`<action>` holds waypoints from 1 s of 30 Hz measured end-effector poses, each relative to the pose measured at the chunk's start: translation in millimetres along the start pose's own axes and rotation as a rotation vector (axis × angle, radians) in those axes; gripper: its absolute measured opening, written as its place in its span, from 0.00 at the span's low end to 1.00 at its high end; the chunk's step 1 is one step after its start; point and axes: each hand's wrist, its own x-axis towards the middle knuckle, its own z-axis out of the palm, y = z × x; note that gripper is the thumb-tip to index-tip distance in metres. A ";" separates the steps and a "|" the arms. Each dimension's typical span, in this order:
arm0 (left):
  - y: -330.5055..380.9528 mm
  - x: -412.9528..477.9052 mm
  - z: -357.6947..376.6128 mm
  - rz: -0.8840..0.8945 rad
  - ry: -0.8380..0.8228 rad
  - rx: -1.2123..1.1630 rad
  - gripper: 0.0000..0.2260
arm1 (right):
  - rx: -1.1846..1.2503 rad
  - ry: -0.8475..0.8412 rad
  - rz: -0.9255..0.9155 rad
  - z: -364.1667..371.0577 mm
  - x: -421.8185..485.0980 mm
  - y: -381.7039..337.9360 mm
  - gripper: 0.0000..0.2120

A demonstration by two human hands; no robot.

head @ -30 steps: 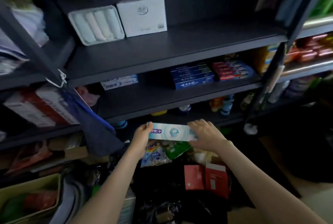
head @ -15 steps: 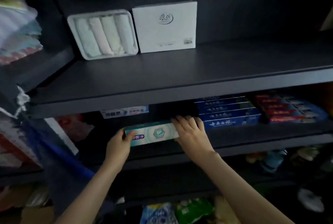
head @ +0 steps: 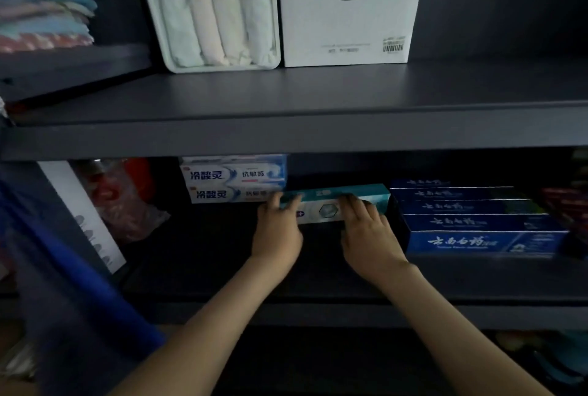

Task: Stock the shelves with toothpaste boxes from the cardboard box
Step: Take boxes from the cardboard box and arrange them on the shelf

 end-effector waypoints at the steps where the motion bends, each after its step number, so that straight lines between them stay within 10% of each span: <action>1: 1.0 2.6 0.2 0.012 -0.047 0.022 0.29 | 0.020 -0.005 0.013 0.5 1.9 0.9 0.31; 21: 34.2 19.0 3.5 -0.059 -0.242 0.057 0.38 | 0.219 -0.021 0.090 -10.8 2.6 8.5 0.33; 27: 83.6 -88.9 12.2 0.191 0.033 -0.204 0.22 | 0.396 0.212 0.058 -29.9 -84.6 11.6 0.24; 30: 125.3 -164.7 30.0 0.284 -0.110 -0.376 0.20 | 0.471 0.258 0.182 -38.3 -172.8 34.6 0.20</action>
